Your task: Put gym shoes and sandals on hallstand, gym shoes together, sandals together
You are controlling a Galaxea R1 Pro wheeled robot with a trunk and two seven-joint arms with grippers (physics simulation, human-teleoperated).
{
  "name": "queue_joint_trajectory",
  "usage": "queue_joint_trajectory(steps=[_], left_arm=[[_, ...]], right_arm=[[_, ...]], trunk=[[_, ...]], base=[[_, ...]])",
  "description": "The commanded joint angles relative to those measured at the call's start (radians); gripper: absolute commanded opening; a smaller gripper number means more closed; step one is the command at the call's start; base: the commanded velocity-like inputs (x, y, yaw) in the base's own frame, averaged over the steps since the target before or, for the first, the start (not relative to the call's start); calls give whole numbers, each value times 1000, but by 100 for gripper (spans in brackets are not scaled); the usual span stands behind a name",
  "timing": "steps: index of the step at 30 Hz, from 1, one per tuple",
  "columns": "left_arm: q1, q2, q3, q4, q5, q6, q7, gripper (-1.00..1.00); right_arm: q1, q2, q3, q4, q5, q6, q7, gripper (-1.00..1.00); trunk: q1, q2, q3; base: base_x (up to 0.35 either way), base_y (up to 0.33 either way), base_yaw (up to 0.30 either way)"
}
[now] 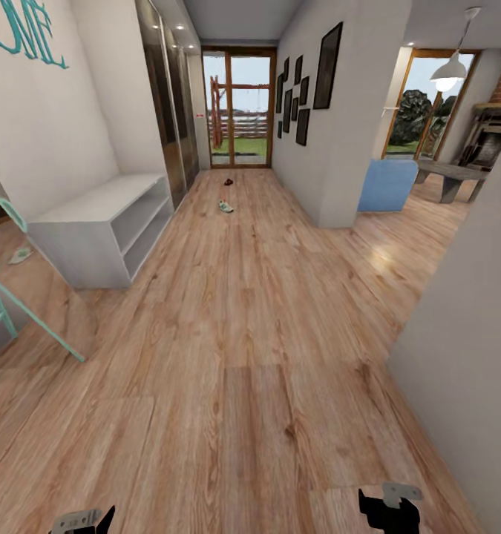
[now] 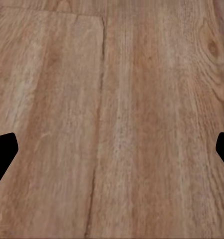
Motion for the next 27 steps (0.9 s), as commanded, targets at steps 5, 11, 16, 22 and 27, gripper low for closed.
queue_joint_trajectory(steps=[5, 11, 16, 22, 27], left_arm=[[-1, 1, 3, 0, 10, 0, -9, 100], [-1, 1, 3, 0, 10, 1, -9, 100], [-1, 1, 3, 0, 11, 0, -9, 100], [-1, 1, 3, 0, 12, 0, -9, 100], [-1, 1, 3, 0, 12, 0, -9, 100]], right_arm=[[-1, 4, 9, 1, -8, -2, -3, 100], [13, 37, 9, 5, -7, -1, -3, 100], [40, 54, 9, 6, -7, 0, -3, 100], [72, 58, 9, 7, -7, 1, -3, 100], [81, 59, 9, 7, -7, 1, -3, 100]], trunk=[[0, 0, -1], [0, 0, -1], [0, 0, -1], [0, 0, -1], [0, 0, -1]], base=[[339, 0, -31], [339, 0, -3], [339, 0, -1], [339, 0, 0], [339, 0, 0]])
